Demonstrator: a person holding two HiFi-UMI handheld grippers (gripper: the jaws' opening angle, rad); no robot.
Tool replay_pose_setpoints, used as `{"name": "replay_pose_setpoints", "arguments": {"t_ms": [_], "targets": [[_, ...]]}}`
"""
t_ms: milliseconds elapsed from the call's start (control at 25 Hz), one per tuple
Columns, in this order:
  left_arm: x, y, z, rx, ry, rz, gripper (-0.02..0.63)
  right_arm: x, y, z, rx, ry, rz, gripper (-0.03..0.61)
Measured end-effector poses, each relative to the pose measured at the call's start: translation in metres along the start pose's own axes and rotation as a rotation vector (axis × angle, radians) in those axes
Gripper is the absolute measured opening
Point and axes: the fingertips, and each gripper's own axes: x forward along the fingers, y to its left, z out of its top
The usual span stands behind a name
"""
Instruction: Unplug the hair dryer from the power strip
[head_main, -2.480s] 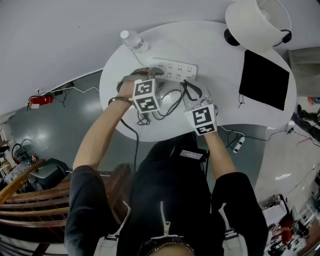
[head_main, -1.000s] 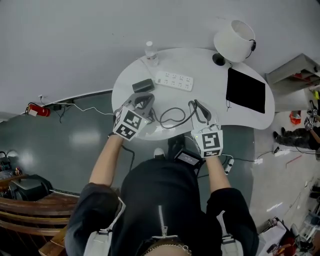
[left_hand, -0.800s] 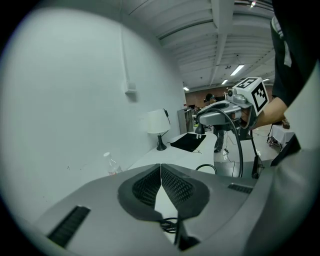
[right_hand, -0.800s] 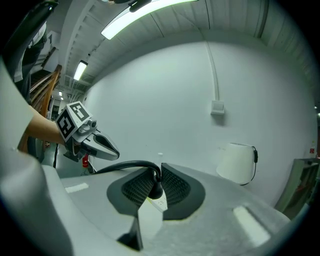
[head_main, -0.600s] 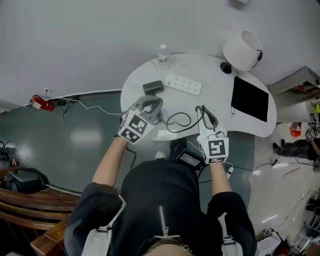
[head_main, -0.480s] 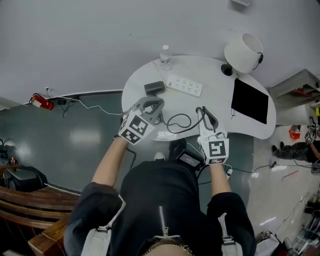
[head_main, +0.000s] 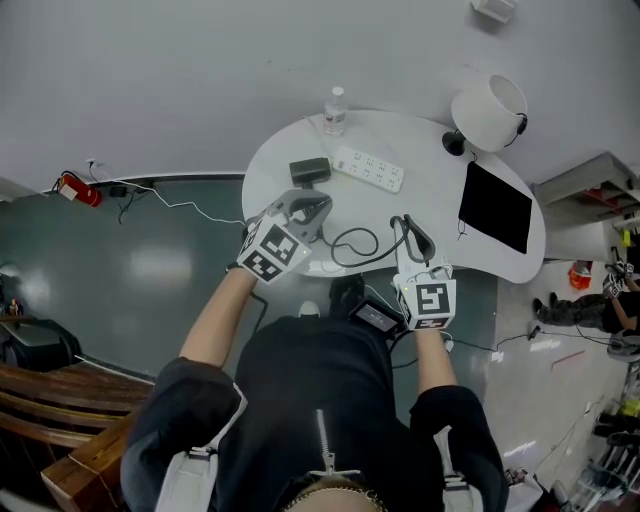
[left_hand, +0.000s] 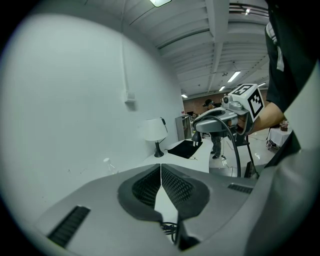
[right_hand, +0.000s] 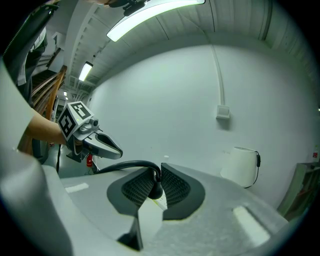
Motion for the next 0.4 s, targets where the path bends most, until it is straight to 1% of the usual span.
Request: {"name": "replay_pose_setpoints", "arguments": {"t_ms": [400], "targets": [[0.0046, -0.0100, -0.0049, -0.010, 0.009, -0.016, 0.014, -0.0042, -0.0003, 0.0010, -0.003, 0.000, -0.002, 0.043]]}}
